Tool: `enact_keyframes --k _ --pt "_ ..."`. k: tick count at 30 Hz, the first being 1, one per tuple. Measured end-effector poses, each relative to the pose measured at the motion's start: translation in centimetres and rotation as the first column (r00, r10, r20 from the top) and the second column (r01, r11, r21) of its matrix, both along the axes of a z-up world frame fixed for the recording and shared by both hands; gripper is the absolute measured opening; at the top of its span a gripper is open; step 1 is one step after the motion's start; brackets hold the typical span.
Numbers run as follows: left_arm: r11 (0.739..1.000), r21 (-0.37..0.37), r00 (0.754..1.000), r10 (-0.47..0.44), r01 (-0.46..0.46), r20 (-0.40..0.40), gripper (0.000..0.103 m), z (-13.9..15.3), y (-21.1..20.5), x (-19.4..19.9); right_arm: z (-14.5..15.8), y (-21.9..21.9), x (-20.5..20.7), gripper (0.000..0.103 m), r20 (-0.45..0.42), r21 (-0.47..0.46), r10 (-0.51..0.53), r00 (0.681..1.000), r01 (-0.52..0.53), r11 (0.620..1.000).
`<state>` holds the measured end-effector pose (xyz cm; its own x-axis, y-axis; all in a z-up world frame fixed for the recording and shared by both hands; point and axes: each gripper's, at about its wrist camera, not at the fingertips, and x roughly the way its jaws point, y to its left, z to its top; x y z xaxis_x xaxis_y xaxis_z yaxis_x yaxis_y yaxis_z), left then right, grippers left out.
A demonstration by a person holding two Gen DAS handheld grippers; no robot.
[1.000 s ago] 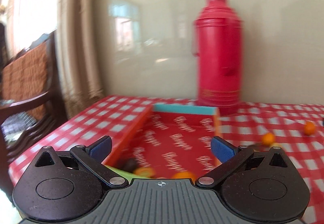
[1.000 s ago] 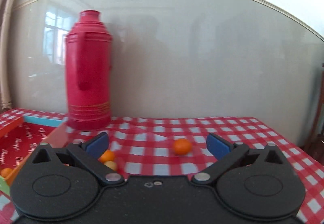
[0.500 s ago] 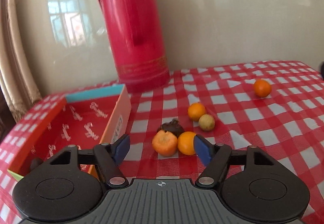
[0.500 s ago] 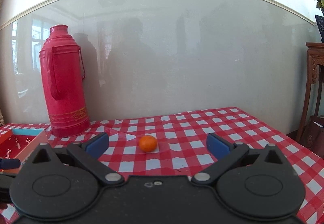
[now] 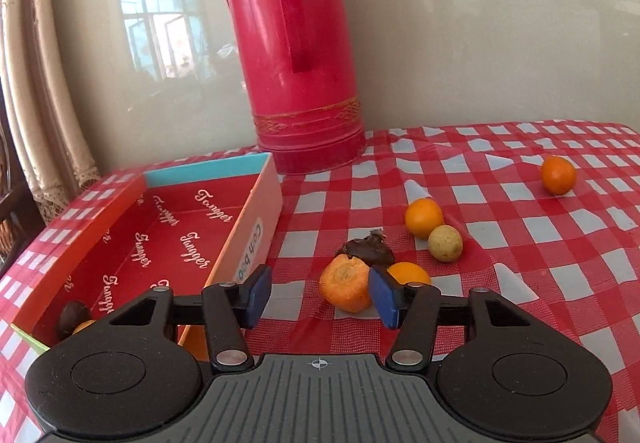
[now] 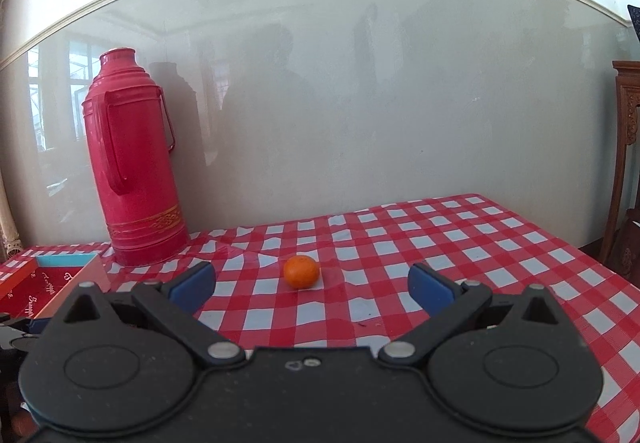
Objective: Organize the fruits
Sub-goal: 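Close the left gripper on the cut carrot piece beside the mangosteen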
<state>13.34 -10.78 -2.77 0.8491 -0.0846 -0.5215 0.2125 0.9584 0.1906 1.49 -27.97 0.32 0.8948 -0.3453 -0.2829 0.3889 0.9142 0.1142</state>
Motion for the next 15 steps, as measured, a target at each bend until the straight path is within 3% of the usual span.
enact_keyframes --k 6,7,8,9,15 --pt "1.000 -0.012 0.997 -0.020 0.019 -0.071 0.055 -0.7 -0.6 1.3 0.0 0.2 0.1 0.097 0.004 0.003 0.019 1.000 -0.019 1.000" --pt "1.000 -0.009 0.997 -0.018 0.017 -0.075 0.052 -0.9 -0.8 1.4 0.0 0.2 0.0 0.097 0.006 0.003 0.020 1.000 -0.020 1.000" --pt "1.000 -0.009 0.996 -0.022 0.021 -0.084 0.038 -1.0 -0.9 1.5 0.0 0.2 0.0 0.097 0.006 0.002 0.019 1.000 -0.019 1.000" --pt "1.000 -0.007 0.996 -0.025 0.024 -0.090 0.033 -1.2 -1.1 1.6 0.0 0.1 0.0 0.097 0.004 0.001 0.019 1.000 -0.019 1.000" --pt "0.999 0.028 0.999 -0.015 0.016 -0.029 0.033 -1.1 -1.9 0.8 0.2 -0.4 -0.8 0.097 0.034 -0.030 -0.056 0.998 0.057 0.998"
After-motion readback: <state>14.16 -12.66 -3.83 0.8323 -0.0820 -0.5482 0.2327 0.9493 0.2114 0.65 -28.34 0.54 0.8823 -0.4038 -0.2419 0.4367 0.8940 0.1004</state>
